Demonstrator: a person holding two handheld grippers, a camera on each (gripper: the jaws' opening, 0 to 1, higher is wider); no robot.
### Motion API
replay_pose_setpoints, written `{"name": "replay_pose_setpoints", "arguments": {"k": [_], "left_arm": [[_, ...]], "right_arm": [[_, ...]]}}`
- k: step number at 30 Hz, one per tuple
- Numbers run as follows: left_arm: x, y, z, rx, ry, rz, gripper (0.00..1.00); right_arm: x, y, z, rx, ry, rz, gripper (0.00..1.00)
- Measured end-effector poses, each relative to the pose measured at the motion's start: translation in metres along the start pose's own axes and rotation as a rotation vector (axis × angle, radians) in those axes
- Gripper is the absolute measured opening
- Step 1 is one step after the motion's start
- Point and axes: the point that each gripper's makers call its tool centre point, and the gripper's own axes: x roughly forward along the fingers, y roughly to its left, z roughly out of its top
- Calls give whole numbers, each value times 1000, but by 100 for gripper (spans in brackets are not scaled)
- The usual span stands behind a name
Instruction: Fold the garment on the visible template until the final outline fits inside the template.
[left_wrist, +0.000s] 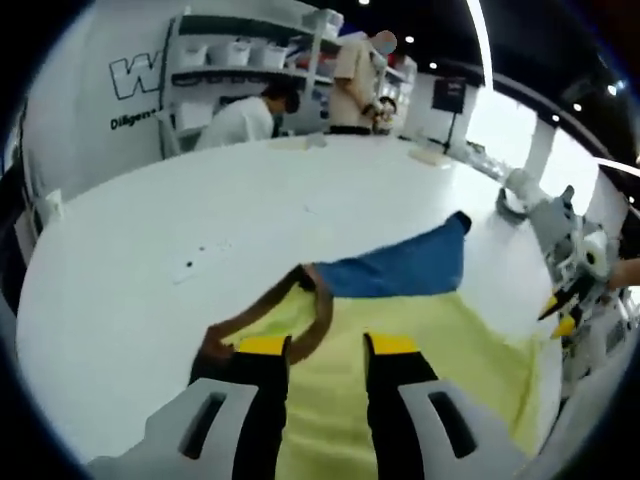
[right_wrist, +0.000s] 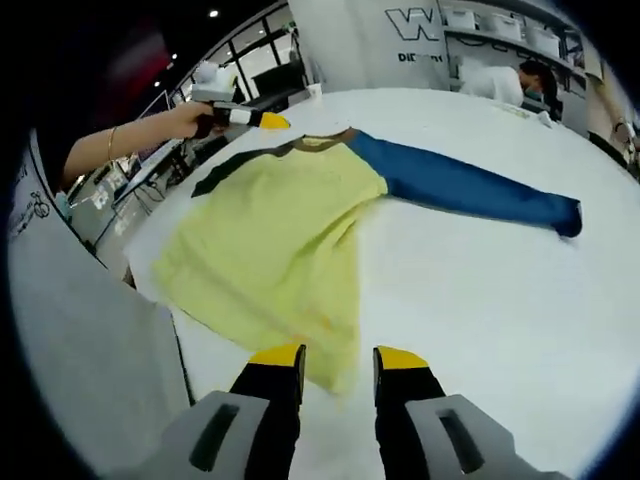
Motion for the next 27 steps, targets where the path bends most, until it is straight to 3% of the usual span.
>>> {"name": "replay_pose_setpoints", "arguments": {"k": [4,14,17,20,24,27], "left_arm": [[22,0,9,31,17,-31,29],[58,-2,0,30,92,-74,28],[72,6,-1,31,101,-79,28],[74,0,-1,33,111,-79,27],[101,16,5,17,124,-95,20],[103,10,6,11,131,-97,22]], "right_arm": [[-2,-1,-8,4,5,-29,25],[0,2,-27,49,18,-75,25],[1,3,-31,42,33,-98,24],[1,1,-34,49,35,-110,24],[3,-3,-42,81,48,-176,22],[7,-2,-41,100,33,-177,18]]}}
